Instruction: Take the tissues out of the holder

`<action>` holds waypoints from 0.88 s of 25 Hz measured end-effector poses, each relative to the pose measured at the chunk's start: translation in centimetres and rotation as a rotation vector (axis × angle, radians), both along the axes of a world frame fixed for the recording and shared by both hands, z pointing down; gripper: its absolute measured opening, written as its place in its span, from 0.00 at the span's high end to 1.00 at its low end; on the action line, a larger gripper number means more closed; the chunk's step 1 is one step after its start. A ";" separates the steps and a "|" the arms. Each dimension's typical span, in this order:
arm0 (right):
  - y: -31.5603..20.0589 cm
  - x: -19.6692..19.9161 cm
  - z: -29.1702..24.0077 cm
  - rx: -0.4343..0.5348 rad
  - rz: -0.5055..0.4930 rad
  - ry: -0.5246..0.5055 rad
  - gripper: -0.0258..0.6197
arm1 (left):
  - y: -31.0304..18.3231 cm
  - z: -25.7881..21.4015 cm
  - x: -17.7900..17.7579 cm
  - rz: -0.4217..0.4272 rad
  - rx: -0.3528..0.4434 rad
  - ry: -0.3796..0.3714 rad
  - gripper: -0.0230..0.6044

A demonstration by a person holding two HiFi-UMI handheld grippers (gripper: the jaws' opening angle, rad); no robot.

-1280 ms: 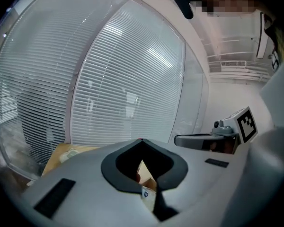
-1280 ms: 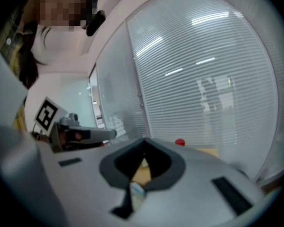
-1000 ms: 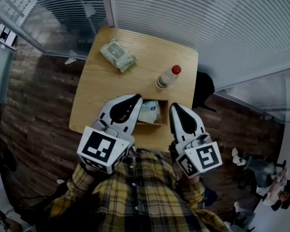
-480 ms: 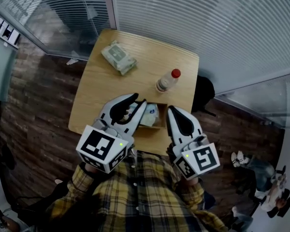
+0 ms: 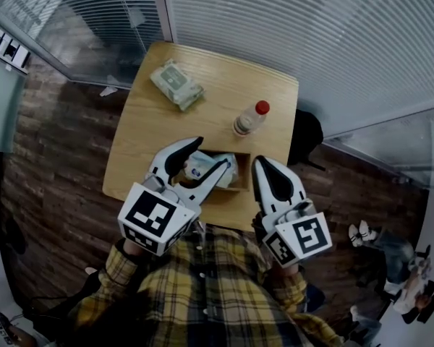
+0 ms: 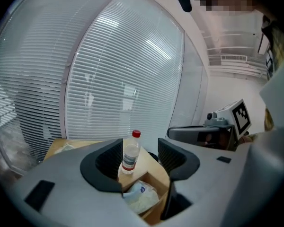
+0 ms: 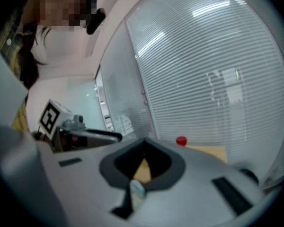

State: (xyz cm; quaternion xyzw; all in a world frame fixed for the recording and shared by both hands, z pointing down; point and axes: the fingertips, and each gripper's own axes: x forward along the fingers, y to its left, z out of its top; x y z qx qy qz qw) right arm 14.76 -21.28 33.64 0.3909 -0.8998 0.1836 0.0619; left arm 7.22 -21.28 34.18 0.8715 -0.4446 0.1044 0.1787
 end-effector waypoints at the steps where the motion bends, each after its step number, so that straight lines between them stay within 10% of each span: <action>1: 0.0 0.0 0.0 -0.002 0.001 -0.002 0.94 | 0.0 0.3 0.0 0.014 -0.007 -0.021 0.61; 22: 0.2 2.7 2.2 -0.072 0.107 -0.033 0.94 | 2.6 14.2 2.5 0.700 -0.242 -0.627 0.61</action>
